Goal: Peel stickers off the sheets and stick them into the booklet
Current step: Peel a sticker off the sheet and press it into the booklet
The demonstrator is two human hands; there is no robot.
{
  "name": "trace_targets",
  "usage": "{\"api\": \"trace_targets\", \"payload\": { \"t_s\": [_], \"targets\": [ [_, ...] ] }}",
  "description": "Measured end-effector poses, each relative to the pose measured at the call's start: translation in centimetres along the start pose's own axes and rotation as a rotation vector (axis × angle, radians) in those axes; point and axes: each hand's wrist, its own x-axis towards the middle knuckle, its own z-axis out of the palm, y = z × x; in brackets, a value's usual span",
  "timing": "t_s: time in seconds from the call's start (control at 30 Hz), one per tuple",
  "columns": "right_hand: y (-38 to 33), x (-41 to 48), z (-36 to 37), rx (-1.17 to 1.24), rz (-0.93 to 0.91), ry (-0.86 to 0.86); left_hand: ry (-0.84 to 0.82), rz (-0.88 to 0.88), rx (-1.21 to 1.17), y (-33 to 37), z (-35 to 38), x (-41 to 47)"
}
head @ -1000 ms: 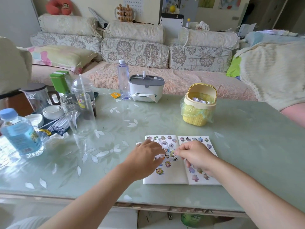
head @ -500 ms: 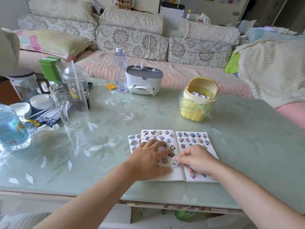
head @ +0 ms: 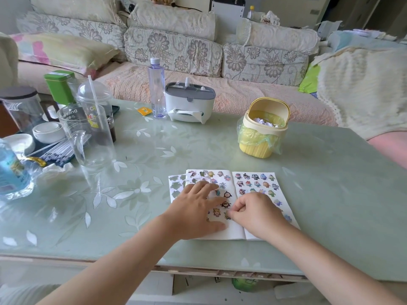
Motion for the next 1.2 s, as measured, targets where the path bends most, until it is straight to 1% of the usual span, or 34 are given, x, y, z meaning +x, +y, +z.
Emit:
{"api": "trace_targets", "payload": {
  "t_s": [0.07, 0.13, 0.23, 0.3, 0.43, 0.5, 0.6, 0.7, 0.87, 1.03, 1.2],
  "targets": [
    [-0.1, -0.1, 0.0, -0.045, -0.009, 0.015, 0.060, 0.019, 0.013, 0.2, 0.3, -0.3],
    [-0.2, -0.2, -0.2, -0.085, -0.022, 0.035, 0.165, 0.042, 0.024, 0.7, 0.7, -0.7],
    [-0.1, -0.8, -0.3, -0.166, -0.077, 0.115, 0.226, 0.020, -0.110, 1.5, 1.1, -1.4],
    [0.2, -1.2, -0.1, -0.170, -0.144, 0.162, 0.229, 0.030, -0.181, 1.8, 1.4, -1.9],
    [1.8, -1.7, 0.6, -0.150, -0.344, 0.217, 0.313, 0.097, -0.140, 1.8, 2.1, -2.6],
    [2.8, -2.0, 1.0, -0.194, -0.442, 0.239, 0.336, 0.133, -0.114, 1.7, 2.3, -2.7],
    [3.7, -2.4, 1.1, -0.344, -0.521, 0.234, 0.327, 0.145, -0.079, 1.8, 2.1, -2.8],
    [4.0, -2.7, 0.8, -0.450, -0.540, 0.200, 0.316, 0.127, -0.075, 2.2, 1.7, -3.0],
    [3.2, -2.9, 0.7, -0.558, -0.506, 0.093, 0.322, 0.127, -0.052, 2.9, 1.5, -3.0],
    [2.9, -3.2, 0.4, -0.567, -0.518, 0.033, 0.318, 0.098, -0.057, 3.3, 1.9, -3.2],
    [3.9, -3.5, 0.4, -0.512, -0.508, 0.074, 0.279, 0.106, -0.025, 3.7, 1.7, -3.4]
  ]
}}
